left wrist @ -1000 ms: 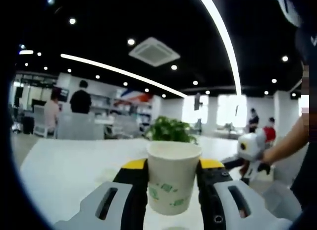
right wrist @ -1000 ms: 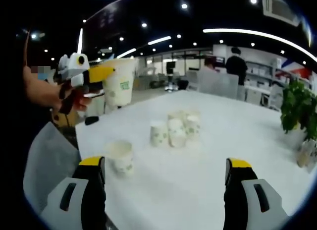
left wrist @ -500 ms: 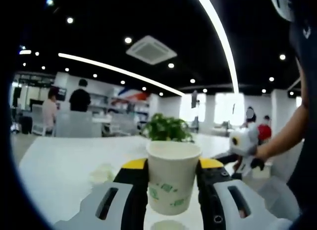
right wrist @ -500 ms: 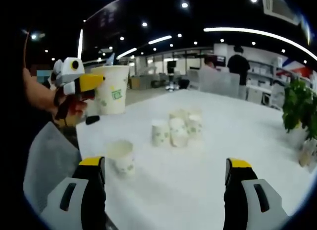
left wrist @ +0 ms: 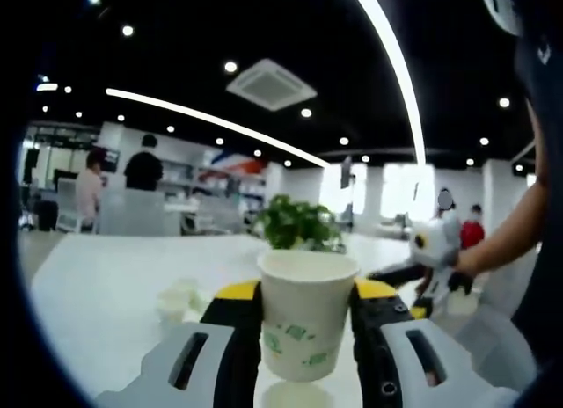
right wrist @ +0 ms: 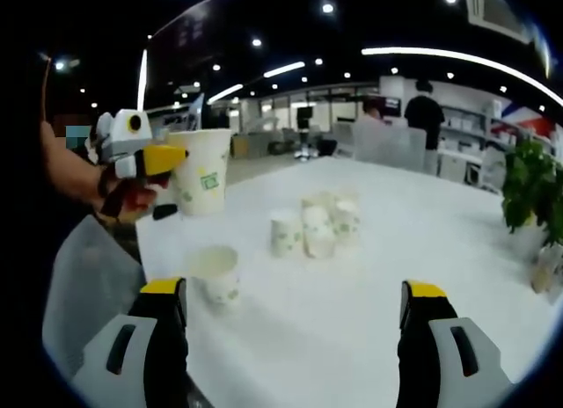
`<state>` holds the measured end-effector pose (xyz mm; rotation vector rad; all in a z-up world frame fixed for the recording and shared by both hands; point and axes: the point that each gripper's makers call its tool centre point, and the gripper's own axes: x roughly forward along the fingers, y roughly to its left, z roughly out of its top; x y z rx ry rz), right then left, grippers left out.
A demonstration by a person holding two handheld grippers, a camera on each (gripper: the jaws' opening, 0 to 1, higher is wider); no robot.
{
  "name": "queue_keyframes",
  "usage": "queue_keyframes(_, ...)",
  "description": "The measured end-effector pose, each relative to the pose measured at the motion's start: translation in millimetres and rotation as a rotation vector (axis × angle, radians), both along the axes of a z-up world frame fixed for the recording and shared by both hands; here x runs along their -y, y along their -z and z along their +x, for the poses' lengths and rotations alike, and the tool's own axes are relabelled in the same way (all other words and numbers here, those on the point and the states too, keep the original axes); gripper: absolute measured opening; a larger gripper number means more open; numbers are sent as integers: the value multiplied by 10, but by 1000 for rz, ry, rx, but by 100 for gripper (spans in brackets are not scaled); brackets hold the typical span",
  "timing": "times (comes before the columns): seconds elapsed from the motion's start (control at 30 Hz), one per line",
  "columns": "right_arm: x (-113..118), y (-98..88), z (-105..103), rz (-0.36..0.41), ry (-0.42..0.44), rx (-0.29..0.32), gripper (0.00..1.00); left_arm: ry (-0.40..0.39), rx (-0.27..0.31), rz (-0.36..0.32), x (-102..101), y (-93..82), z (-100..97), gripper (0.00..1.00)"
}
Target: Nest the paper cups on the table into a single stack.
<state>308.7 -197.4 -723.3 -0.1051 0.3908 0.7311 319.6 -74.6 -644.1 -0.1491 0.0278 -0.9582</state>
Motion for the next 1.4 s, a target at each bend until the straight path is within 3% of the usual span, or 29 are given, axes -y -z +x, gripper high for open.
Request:
queue_keyframes(0.77, 31, 26, -85, -19, -2, -15, 100, -2, -95, 73, -14, 694, -29, 37)
queue_keyframes(1.4, -31, 13, -69, -29, -23, -14, 100, 13, -140, 149, -6, 1012, -94, 38)
